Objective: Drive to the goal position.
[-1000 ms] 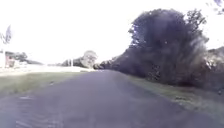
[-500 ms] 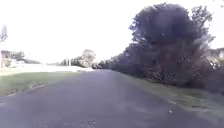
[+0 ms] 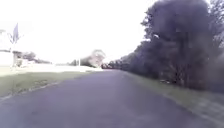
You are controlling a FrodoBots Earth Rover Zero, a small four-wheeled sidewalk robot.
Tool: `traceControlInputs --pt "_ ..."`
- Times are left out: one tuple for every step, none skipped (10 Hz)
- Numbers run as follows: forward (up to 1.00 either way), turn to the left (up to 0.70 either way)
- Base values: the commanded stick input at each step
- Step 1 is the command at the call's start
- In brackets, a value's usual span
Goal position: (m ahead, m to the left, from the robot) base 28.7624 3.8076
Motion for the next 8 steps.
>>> traceControlInputs --pt "1.0 0.0" --pt "1.0 0.0" --pt "1.0 0.0" --pt "1.0 0.0" --pt "1.0 0.0" --pt "1.0 0.0" --pt "1.0 0.0" --pt "1.0 0.0"
